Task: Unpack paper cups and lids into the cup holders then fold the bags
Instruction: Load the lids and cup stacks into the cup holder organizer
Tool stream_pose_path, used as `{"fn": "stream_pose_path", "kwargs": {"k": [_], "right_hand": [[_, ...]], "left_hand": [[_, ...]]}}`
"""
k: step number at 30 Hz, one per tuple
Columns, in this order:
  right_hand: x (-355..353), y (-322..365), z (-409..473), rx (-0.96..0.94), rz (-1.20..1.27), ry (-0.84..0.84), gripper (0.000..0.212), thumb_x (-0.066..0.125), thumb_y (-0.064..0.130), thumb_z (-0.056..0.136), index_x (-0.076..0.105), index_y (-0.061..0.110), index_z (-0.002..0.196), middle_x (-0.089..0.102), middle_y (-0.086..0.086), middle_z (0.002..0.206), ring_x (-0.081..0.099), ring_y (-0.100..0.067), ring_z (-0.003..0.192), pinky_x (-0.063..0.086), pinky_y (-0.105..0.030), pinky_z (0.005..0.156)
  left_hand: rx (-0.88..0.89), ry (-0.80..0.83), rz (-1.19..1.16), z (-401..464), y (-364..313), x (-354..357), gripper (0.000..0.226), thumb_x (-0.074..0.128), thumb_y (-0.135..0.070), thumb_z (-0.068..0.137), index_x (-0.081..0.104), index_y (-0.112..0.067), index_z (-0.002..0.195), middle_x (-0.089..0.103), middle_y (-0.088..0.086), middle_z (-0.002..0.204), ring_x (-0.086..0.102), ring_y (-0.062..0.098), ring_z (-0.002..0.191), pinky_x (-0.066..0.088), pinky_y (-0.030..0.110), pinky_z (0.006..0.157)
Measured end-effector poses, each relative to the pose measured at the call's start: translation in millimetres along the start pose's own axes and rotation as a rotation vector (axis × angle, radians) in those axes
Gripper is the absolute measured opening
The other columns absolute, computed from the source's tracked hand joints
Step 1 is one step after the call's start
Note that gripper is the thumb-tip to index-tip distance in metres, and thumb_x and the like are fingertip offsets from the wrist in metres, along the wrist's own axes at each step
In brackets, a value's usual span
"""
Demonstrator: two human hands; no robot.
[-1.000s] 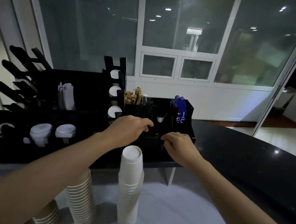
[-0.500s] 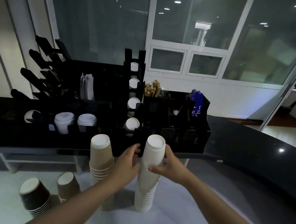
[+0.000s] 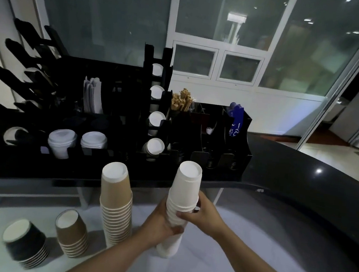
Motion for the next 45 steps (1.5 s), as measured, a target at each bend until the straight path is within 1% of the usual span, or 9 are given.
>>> {"fn": "stream_pose_path", "kwargs": {"k": [3, 6, 10, 13, 19, 23, 32, 39, 45], "right_hand": [[-6, 3, 4, -0.002, 0.078, -0.015, 0.070, 0.089, 0.052, 0.067, 0.056, 0.039, 0.127, 0.069, 0.020, 0.118, 0.065, -0.002, 0.110, 0.057, -0.027, 0.090], [-17, 6, 11, 0.015, 0.191, 0.023, 0.070, 0.089, 0.049, 0.071, 0.053, 0.037, 0.130, 0.068, 0.017, 0.121, 0.065, -0.007, 0.115, 0.057, -0.031, 0.094], [-27, 14, 17, -0.010, 0.252, 0.097, 0.086, 0.090, 0.045, 0.072, 0.038, 0.041, 0.140, 0.061, 0.021, 0.130, 0.059, -0.002, 0.122, 0.054, -0.029, 0.098], [-31, 19, 20, -0.061, 0.326, 0.079, 0.089, 0.091, 0.040, 0.073, 0.034, 0.039, 0.142, 0.061, 0.018, 0.131, 0.059, -0.006, 0.123, 0.054, -0.026, 0.094], [-42, 27, 34, -0.094, 0.496, 0.079, 0.070, 0.084, 0.027, 0.085, 0.045, 0.028, 0.143, 0.065, -0.007, 0.131, 0.064, -0.028, 0.121, 0.057, -0.033, 0.085], [-46, 33, 43, -0.107, 0.577, 0.061, 0.060, 0.082, 0.023, 0.086, 0.052, 0.025, 0.138, 0.066, -0.014, 0.128, 0.065, -0.035, 0.119, 0.056, -0.051, 0.095], [-47, 43, 51, -0.110, 0.668, 0.084, 0.058, 0.081, 0.020, 0.085, 0.053, 0.019, 0.135, 0.066, -0.020, 0.125, 0.065, -0.038, 0.117, 0.054, -0.054, 0.097], [-50, 41, 55, -0.143, 0.603, 0.025, 0.058, 0.085, 0.019, 0.082, 0.056, 0.018, 0.132, 0.068, -0.018, 0.122, 0.065, -0.037, 0.116, 0.056, -0.049, 0.094], [-46, 43, 56, -0.181, 0.498, -0.112, 0.071, 0.091, 0.030, 0.071, 0.053, 0.035, 0.130, 0.068, 0.005, 0.120, 0.066, -0.015, 0.114, 0.056, -0.026, 0.086]], "left_hand": [[-0.035, -0.032, -0.008, 2, -1, 5, 0.116, 0.093, -0.050, 0.058, 0.025, -0.035, 0.151, 0.048, -0.024, 0.136, 0.051, -0.007, 0.121, 0.045, 0.013, 0.100], [-0.023, -0.090, 0.006, 9, -8, 7, 0.103, 0.089, -0.057, 0.059, 0.033, -0.041, 0.144, 0.050, -0.034, 0.125, 0.051, -0.019, 0.111, 0.042, 0.003, 0.088], [-0.006, -0.070, -0.023, 22, -17, 7, 0.087, 0.090, -0.050, 0.059, 0.045, -0.043, 0.133, 0.062, -0.023, 0.120, 0.062, -0.005, 0.110, 0.054, 0.020, 0.087], [0.002, -0.020, -0.072, 31, -28, 5, 0.078, 0.091, -0.045, 0.058, 0.050, -0.047, 0.124, 0.066, -0.025, 0.113, 0.065, -0.005, 0.104, 0.055, 0.018, 0.082], [-0.073, 0.108, -0.226, 44, -42, -5, 0.076, 0.092, -0.039, 0.063, 0.052, -0.034, 0.127, 0.074, -0.010, 0.111, 0.071, 0.008, 0.103, 0.058, 0.036, 0.090], [-0.109, 0.174, -0.322, 49, -51, -6, 0.073, 0.093, -0.035, 0.068, 0.054, -0.026, 0.128, 0.075, -0.002, 0.114, 0.072, 0.017, 0.105, 0.058, 0.036, 0.091], [-0.179, 0.108, -0.422, 59, -65, -8, 0.064, 0.087, -0.045, 0.074, 0.059, -0.025, 0.127, 0.075, -0.002, 0.113, 0.073, 0.015, 0.103, 0.058, 0.039, 0.094], [-0.154, 0.008, -0.303, 68, -61, -4, 0.065, 0.089, -0.047, 0.065, 0.059, -0.026, 0.120, 0.076, -0.008, 0.104, 0.073, 0.006, 0.094, 0.060, 0.027, 0.082], [-0.116, -0.193, -0.165, 72, -53, 6, 0.070, 0.090, -0.057, 0.054, 0.055, -0.044, 0.113, 0.070, -0.024, 0.101, 0.069, -0.005, 0.088, 0.056, 0.016, 0.066]]}}
Point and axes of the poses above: each hand's wrist, its own z-axis towards the middle knuckle, its own x-axis out of the palm, y = z × x, the point moved 3 cm from there along z, towards the middle knuckle
